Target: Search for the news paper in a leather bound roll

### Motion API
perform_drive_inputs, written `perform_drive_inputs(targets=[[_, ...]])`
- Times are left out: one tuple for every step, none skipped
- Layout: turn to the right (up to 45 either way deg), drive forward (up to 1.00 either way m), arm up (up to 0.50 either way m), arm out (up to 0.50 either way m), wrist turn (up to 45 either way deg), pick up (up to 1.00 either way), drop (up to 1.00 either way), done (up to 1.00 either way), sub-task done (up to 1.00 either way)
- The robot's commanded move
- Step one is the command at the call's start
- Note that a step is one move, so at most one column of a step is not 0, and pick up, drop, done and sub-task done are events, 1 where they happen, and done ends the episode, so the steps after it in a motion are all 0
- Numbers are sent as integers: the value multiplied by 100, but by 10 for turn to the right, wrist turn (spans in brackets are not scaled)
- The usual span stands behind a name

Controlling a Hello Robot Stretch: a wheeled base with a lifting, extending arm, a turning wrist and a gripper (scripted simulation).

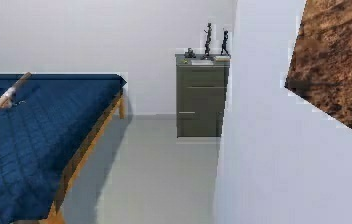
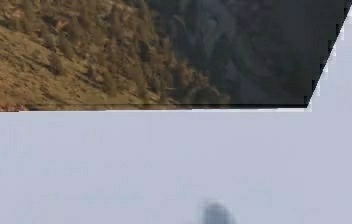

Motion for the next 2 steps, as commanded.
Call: perform_drive_inputs(targets=[[0, 100, 0, 0, 0, 0, 0, 0, 0], [-30, 0, 0, 0, 0, 0, 0, 0, 0]])
